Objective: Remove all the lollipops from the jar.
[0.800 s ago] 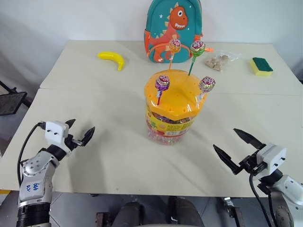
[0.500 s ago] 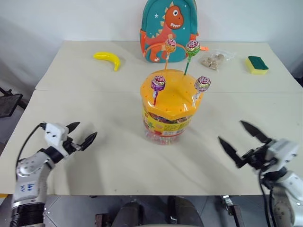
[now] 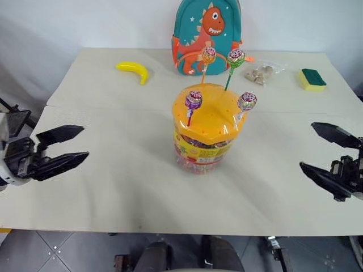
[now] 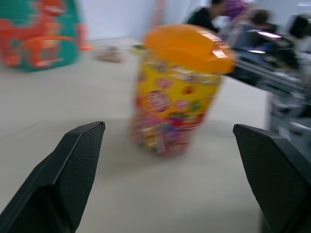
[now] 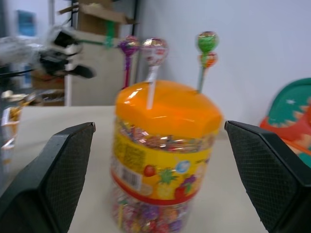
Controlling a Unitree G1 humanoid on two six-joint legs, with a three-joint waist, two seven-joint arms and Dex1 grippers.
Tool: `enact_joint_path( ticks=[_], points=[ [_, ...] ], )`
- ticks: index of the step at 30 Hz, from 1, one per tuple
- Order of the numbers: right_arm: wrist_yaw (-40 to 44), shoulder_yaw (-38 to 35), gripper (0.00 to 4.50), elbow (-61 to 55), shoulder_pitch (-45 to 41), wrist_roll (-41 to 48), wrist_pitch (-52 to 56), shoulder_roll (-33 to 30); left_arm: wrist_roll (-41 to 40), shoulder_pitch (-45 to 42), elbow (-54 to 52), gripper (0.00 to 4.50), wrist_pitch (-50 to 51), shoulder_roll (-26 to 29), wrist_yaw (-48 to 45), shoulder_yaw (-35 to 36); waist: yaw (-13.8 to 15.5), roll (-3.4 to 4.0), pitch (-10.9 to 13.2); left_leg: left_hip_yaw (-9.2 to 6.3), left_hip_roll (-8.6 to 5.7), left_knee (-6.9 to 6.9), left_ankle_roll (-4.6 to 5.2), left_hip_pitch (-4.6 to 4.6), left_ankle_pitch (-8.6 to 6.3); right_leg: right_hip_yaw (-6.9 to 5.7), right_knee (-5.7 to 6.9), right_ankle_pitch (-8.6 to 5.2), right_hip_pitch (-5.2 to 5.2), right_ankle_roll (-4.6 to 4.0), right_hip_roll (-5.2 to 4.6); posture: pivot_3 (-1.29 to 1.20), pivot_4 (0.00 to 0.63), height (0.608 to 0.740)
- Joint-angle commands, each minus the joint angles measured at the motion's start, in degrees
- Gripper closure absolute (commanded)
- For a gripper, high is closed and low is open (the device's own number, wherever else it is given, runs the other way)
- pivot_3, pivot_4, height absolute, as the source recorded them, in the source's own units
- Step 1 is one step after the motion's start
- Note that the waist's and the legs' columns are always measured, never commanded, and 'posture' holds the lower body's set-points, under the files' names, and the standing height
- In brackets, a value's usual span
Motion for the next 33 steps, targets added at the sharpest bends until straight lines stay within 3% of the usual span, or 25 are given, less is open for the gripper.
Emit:
enact_joint_path(
  ticks=[1,5,7,15,20,30,33],
  points=[
    [0.2,-1.8,0.02,0.0,-1.5,-0.4,0.3,-0.4,2.9,-10.6,-2.4,0.0,-3.1,-3.2,2.1,-8.1,0.1,0.01,0.0,0.01,0.0,0.01,-0.01,-0.01,0.0,0.0,0.01,0.0,-0.02,0.0,0.03,0.0,0.15,0.74],
    [-1.9,-2.4,0.02,-2.1,-0.9,-0.8,1.2,0.8,9.0,-23.6,-2.0,0.0,-5.0,-9.0,3.6,-19.5,0.5,-0.02,0.0,0.01,-0.13,0.23,-0.01,-0.1,0.01,-0.05,0.16,0.02,-0.03,0.04,0.11,0.0,0.15,0.74],
    [-5.1,-2.5,0.02,-4.2,-1.6,-0.3,1.5,2.1,7.9,-29.3,-0.9,0.0,-3.5,-13.5,3.2,-23.4,0.4,-0.02,0.0,0.1,-0.19,0.25,0.01,-0.11,0.0,-0.05,0.15,0.04,-0.05,0.07,0.22,0.0,0.15,0.74],
    [-11.6,-1.1,0.02,-11.4,-1.7,0.6,3.6,4.7,12.3,-39.0,5.2,0.0,-3.4,-22.5,3.1,-30.7,0.1,-0.03,0.0,0.21,-0.09,0.49,0.02,-0.13,0.01,-0.02,0.25,0.05,-0.05,0.1,0.35,0.0,0.15,0.74],
    [-13.4,-1.1,0.0,-12.9,-1.7,0.2,3.6,5.6,13.3,-41.6,7.6,1.2,-2.4,-24.5,1.8,-32.3,0.2,-0.04,0.0,0.14,-0.12,0.66,0.04,-0.2,0.0,-0.02,0.27,0.06,-0.04,0.11,0.32,0.0,0.15,0.74],
    [-13.8,-0.7,0.0,-13.6,-2.1,1.0,4.2,5.1,10.1,-44.0,9.0,4.31,1.1,-27.9,3.5,-29.1,0.3,-0.05,0.0,0.04,-0.13,0.72,0.05,-0.26,-0.01,-0.05,0.26,0.06,-0.03,0.12,0.31,0.0,0.15,0.74],
    [-14.2,-0.3,0.0,-13.8,-3.2,2.5,5.1,4.8,5.9,-45.6,10.9,4.46,3.0,-30.2,8.0,-23.8,0.1,-0.05,0.0,0.03,-0.12,0.72,0.05,-0.26,-0.01,-0.04,0.27,0.06,-0.03,0.12,0.31,0.0,0.15,0.74]
  ],
)
